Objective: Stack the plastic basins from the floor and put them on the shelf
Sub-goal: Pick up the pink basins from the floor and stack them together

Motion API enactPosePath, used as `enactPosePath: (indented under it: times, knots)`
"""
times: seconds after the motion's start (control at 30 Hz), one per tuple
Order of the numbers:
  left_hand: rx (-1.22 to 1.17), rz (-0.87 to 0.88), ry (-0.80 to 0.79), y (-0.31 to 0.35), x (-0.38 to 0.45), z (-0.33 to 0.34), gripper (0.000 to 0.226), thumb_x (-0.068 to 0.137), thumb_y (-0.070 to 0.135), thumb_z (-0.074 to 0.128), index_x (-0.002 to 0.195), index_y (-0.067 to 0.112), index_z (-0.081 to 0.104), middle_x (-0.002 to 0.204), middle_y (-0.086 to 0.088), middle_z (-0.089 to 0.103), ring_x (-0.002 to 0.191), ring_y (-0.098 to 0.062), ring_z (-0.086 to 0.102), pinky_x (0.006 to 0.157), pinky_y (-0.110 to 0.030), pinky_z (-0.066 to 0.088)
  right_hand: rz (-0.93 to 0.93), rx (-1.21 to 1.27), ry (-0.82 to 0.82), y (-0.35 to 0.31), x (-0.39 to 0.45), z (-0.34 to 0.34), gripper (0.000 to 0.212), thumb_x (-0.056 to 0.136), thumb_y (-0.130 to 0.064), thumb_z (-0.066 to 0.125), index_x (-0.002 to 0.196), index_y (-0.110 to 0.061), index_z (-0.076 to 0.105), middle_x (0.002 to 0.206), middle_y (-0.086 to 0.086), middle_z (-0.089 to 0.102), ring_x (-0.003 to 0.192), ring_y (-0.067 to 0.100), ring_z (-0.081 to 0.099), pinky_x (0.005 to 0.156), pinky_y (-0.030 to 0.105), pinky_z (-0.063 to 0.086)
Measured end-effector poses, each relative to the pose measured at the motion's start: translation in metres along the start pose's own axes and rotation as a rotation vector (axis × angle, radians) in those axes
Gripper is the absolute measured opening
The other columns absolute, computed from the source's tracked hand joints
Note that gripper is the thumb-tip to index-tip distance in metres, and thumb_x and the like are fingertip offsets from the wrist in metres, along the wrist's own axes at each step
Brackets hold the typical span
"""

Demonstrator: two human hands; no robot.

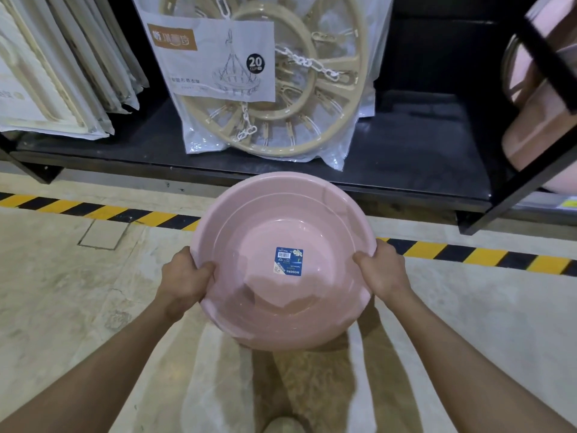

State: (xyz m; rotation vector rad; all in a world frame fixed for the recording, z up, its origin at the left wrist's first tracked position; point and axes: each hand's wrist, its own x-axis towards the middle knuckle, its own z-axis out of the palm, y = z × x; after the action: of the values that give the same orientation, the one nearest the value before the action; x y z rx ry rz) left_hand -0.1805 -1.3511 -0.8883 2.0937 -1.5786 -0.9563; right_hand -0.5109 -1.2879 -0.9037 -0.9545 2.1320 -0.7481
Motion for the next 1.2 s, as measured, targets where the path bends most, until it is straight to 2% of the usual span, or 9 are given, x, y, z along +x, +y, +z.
enactPosePath:
  times: [0.13, 0.33, 0.5, 0.6, 0.67, 0.77, 0.87, 1.07, 1.2]
  knots:
    - [-0.04, 0.086, -0.043, 0.036, -0.021, 0.014, 0.028, 0.078, 0.031, 0.059, 0.097, 0.011, 0.062, 0.085, -0.011, 0.07, 0.091, -0.041, 0.063, 0.07, -0.039, 0.049, 0.003, 0.031, 0.074, 0.015, -0.013, -0.049, 0.018, 0.084, -0.018, 0.057, 0.098, -0.013, 0.066, 0.086, 0.006, 0.069, 0.083, 0.031, 0.064, 0.057, 0.032, 0.049]
    - [-0.068, 0.242, -0.176, 0.123, -0.059, 0.072, 0.008, 0.084, 0.017, 0.061, 0.091, 0.013, 0.061, 0.086, -0.01, 0.068, 0.084, -0.035, 0.063, 0.061, -0.034, 0.049, 0.152, 0.043, 0.26, 0.07, -0.036, -0.151, 0.014, 0.078, -0.024, 0.061, 0.092, -0.025, 0.066, 0.087, 0.006, 0.07, 0.082, 0.033, 0.066, 0.07, 0.048, 0.062]
    - [-0.006, 0.376, -0.277, 0.189, -0.101, 0.143, 0.012, 0.083, 0.017, 0.062, 0.091, 0.008, 0.062, 0.072, 0.0, 0.065, 0.072, -0.024, 0.059, 0.049, -0.024, 0.037, 0.256, 0.113, 0.417, 0.137, -0.069, -0.233, 0.004, 0.077, -0.024, 0.064, 0.076, -0.024, 0.067, 0.074, 0.003, 0.07, 0.067, 0.027, 0.066, 0.049, 0.027, 0.046]
    - [0.038, 0.433, -0.36, 0.224, -0.125, 0.186, 0.012, 0.084, 0.018, 0.061, 0.09, 0.008, 0.065, 0.072, -0.002, 0.067, 0.066, -0.007, 0.054, 0.048, -0.02, 0.035, 0.342, 0.173, 0.509, 0.178, -0.089, -0.271, 0.005, 0.077, -0.022, 0.066, 0.074, -0.021, 0.069, 0.073, 0.003, 0.07, 0.068, 0.023, 0.064, 0.048, 0.025, 0.041]
    - [0.063, 0.468, -0.422, 0.245, -0.139, 0.214, 0.011, 0.084, 0.017, 0.061, 0.089, 0.009, 0.066, 0.072, -0.001, 0.066, 0.066, -0.006, 0.053, 0.047, -0.02, 0.034, 0.393, 0.204, 0.545, 0.204, -0.1, -0.289, 0.002, 0.077, -0.02, 0.067, 0.076, -0.02, 0.069, 0.077, 0.006, 0.071, 0.072, 0.026, 0.064, 0.051, 0.027, 0.042]
    - [0.106, 0.51, -0.496, 0.264, -0.157, 0.253, 0.008, 0.084, 0.019, 0.062, 0.087, 0.012, 0.065, 0.075, -0.003, 0.067, 0.074, -0.02, 0.058, 0.051, -0.024, 0.037, 0.468, 0.211, 0.592, 0.239, -0.115, -0.305, 0.008, 0.081, -0.02, 0.065, 0.086, -0.018, 0.07, 0.085, 0.01, 0.071, 0.084, 0.035, 0.064, 0.063, 0.031, 0.047]
    - [0.152, 0.523, -0.533, 0.266, -0.165, 0.288, 0.003, 0.084, 0.02, 0.063, 0.083, 0.017, 0.062, 0.081, -0.01, 0.07, 0.091, -0.035, 0.06, 0.059, -0.033, 0.041, 0.515, 0.242, 0.604, 0.27, -0.123, -0.307, 0.021, 0.083, -0.022, 0.063, 0.1, -0.013, 0.072, 0.09, 0.011, 0.071, 0.083, 0.032, 0.063, 0.059, 0.028, 0.044]
    - [0.265, 0.529, -0.547, 0.254, -0.16, 0.328, 0.024, 0.086, 0.024, 0.066, 0.103, 0.007, 0.067, 0.095, -0.015, 0.07, 0.095, -0.035, 0.056, 0.074, -0.036, 0.039, 0.588, 0.291, 0.578, 0.303, -0.118, -0.291, 0.027, 0.085, -0.022, 0.061, 0.105, -0.009, 0.07, 0.097, 0.014, 0.071, 0.083, 0.032, 0.064, 0.066, 0.03, 0.048]
    - [0.266, 0.502, -0.532, 0.251, -0.153, 0.336, 0.028, 0.087, 0.024, 0.067, 0.107, 0.004, 0.063, 0.097, -0.017, 0.069, 0.094, -0.034, 0.054, 0.075, -0.036, 0.039, 0.602, 0.286, 0.564, 0.306, -0.11, -0.281, 0.026, 0.084, -0.022, 0.06, 0.105, -0.009, 0.067, 0.096, 0.013, 0.069, 0.083, 0.037, 0.068, 0.07, 0.043, 0.06]
